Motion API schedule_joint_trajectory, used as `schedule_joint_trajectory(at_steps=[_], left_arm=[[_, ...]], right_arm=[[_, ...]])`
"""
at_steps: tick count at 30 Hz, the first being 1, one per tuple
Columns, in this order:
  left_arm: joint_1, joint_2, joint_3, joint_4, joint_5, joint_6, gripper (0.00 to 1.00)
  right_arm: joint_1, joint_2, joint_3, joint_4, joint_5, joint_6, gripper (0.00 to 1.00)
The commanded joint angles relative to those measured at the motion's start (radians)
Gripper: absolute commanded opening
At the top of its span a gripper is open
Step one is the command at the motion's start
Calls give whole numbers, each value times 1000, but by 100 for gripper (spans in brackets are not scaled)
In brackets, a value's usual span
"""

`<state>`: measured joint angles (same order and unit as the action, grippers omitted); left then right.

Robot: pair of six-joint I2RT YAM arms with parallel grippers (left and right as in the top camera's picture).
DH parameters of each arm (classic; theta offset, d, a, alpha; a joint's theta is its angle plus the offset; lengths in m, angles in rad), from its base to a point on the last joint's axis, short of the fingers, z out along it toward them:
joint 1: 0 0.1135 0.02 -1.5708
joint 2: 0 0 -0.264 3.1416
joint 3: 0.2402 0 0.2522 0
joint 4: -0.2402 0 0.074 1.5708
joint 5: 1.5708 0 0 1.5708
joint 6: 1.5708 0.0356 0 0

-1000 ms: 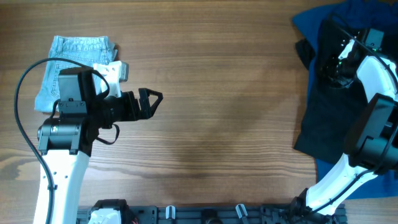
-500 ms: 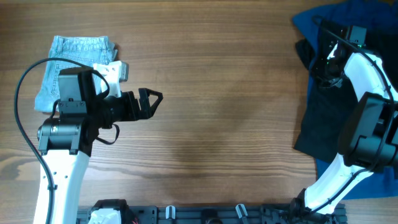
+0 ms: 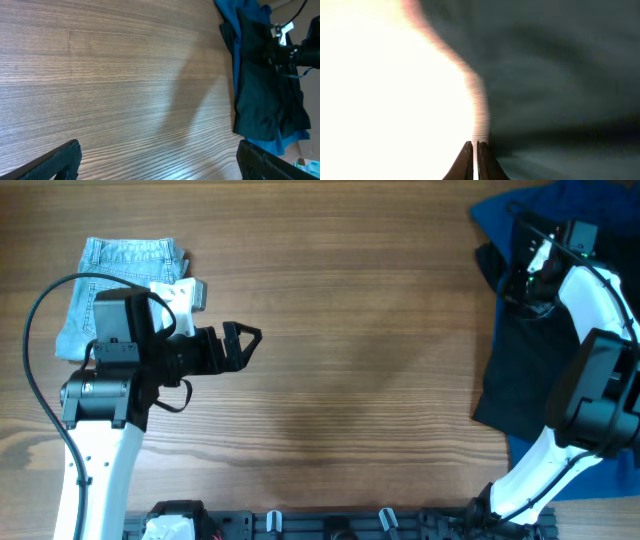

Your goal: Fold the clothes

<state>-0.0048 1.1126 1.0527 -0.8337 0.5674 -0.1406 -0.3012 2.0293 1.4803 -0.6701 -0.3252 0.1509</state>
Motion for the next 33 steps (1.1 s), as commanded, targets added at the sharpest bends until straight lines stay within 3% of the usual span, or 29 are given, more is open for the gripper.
schedule_joint_trajectory(at_steps=[1, 5, 8, 9, 12, 13, 14, 17, 24, 28, 31, 33], left_arm=[[-5, -14, 19, 3, 19, -6, 100], [-5, -14, 19, 6, 19, -6, 100], [-5, -14, 19, 6, 19, -6, 100], [-5, -14, 19, 6, 20, -6, 100], [-5, -14, 19, -5, 21, -6, 100], [-5, -14, 19, -8, 20, -6, 100], [-5, -14, 19, -10, 20, -6, 100], [-5, -14, 19, -9, 20, -6, 100], [-5, -14, 19, -9, 20, -6, 100], [-5, -14, 19, -9, 20, -6, 100], [-5, -14, 19, -9, 20, -6, 100], [-5, -14, 19, -9, 20, -6, 100]], right_arm=[[33, -102, 8, 26, -530, -215, 4], [149, -193, 8, 18, -558, -229, 4], [240, -197, 8, 4, -430, -212, 4], [268, -196, 8, 0, -310, -155, 4], [293, -195, 8, -53, 309, 209, 8], [278, -191, 7, -80, 447, 282, 30], [258, -184, 4, -84, 488, 286, 66], [201, -148, 2, -100, 479, 286, 69], [151, -11, 1, -98, 502, 271, 69], [139, 15, 0, -94, 505, 271, 61], [130, 18, 0, -93, 506, 280, 49], [130, 32, 0, -92, 505, 297, 31]])
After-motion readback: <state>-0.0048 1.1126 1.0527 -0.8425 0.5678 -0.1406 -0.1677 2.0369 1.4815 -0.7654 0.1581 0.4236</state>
